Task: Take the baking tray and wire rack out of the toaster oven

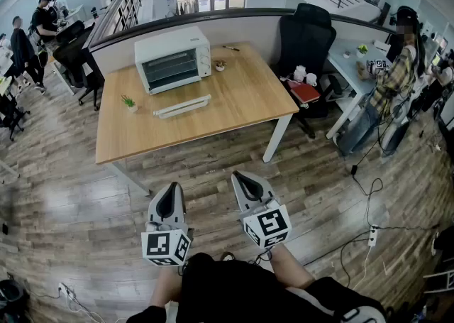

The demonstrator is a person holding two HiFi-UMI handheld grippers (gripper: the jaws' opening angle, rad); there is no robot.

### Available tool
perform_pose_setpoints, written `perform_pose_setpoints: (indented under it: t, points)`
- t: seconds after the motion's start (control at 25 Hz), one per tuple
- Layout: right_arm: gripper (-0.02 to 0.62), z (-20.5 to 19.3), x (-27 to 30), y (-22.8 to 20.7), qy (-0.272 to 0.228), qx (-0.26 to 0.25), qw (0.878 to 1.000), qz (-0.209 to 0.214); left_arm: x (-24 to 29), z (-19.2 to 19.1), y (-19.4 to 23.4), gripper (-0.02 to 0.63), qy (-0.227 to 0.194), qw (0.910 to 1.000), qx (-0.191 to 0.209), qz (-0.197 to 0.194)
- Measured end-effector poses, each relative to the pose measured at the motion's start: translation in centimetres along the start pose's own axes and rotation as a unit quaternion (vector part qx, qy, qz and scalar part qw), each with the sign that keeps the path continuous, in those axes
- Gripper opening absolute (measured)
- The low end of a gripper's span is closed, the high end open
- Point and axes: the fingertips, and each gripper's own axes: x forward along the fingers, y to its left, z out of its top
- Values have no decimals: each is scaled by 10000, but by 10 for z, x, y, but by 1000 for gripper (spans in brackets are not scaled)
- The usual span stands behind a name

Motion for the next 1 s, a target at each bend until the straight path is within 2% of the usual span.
perform_pose_setpoints:
  t: [0.24,0.44,0.48,0.52,0.56,0.6,0.68,0.84,1.0]
  points:
    - [8,-10,-5,3,109,18,9999,64,4,-18,-8,25,381,9991,72,142]
    - [6,-24,1,-3,131,213,9997,64,4,-23,-8,28,362,9993,-64,-3]
    - [33,-29,4,-3,200,244,9995,80,6,-27,-4,31,417,9990,-148,-1]
    - [125,-33,7,-3,257,282,9992,121,8,-32,0,60,494,9985,-222,39]
    - [200,-35,10,-3,282,320,9990,164,11,-36,4,178,583,9979,-262,92]
    - [243,-37,12,-4,281,347,9988,190,13,-42,7,265,680,9972,-266,129]
    - [276,-42,15,-11,297,361,9987,192,20,-53,9,267,860,9959,-251,119]
    - [281,-57,24,-32,427,428,9982,-4,42,-73,8,267,1052,9939,-336,-10]
    - [285,-65,49,-45,524,509,9972,-129,71,-73,29,265,1051,9939,-309,-100]
